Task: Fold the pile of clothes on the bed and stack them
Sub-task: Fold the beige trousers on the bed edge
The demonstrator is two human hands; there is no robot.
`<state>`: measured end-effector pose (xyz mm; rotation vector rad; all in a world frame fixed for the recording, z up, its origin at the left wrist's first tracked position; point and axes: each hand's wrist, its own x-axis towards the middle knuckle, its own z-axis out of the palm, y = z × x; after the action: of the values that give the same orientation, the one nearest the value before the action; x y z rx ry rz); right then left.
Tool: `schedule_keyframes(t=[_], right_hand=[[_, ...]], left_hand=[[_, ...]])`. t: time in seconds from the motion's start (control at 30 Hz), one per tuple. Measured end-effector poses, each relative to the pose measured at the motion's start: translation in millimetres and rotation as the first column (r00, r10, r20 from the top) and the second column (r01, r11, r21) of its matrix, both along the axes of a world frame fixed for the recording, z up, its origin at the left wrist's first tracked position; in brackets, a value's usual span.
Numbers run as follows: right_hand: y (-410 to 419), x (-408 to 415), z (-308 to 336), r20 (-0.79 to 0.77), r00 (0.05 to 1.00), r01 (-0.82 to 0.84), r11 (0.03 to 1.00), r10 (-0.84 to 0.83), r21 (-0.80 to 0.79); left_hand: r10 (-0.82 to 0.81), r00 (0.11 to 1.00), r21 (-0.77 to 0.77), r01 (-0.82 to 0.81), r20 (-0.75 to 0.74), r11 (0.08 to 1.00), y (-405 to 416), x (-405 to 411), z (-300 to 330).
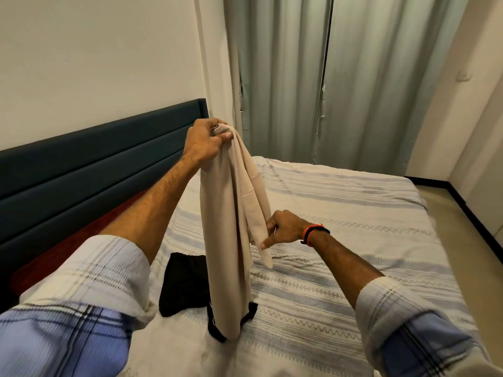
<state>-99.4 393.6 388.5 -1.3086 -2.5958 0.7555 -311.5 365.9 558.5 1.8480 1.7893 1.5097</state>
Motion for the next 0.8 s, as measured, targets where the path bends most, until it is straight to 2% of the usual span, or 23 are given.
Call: schedule_keyframes(t=[0.17,0.3,0.37,0.47,0.53,0.67,0.8], right_hand=[[-4.5,-4.5,2.3,-0.279,0.954,0.115,0.993,-0.109,0.007],[0.5,-4.7,1.1,-0.485,0.854,0.306,0.936,-0.188,0.176],[1.8,-4.6,3.7,-0.500,0.850,0.303,0.931,-0.166,0.206],[0.1,-5.8,5.8,-0.433,0.893,0.216,0.960,-0.121,0.177],[-1.3,-8.3,3.7,-0.409,0.903,0.222,0.957,-0.129,0.187],[-0.2,-8.3,-5.5,-0.491,0.842,0.367,0.903,-0.221,0.224],[2.3,-7.9,-9.5,-0.567,0.802,0.340,0.924,-0.186,0.177]], left_hand=[[-0.033,0.999,0.002,0.033,-0.030,0.999,-2.3,2.9,2.1],[-0.036,0.998,0.009,0.037,-0.056,0.999,-4.1,2.3,3.8],[-0.026,0.998,0.013,0.027,-0.061,1.000,-4.1,0.5,3.6],[-0.018,0.998,0.010,0.019,-0.055,1.000,-4.4,-1.0,3.4],[-0.021,0.998,0.006,0.021,-0.054,1.000,-4.9,-0.2,3.3],[-0.026,0.997,0.002,0.027,-0.069,1.000,-6.9,2.1,3.5],[-0.050,0.996,-0.007,0.050,-0.069,0.999,-9.2,1.0,4.2]])
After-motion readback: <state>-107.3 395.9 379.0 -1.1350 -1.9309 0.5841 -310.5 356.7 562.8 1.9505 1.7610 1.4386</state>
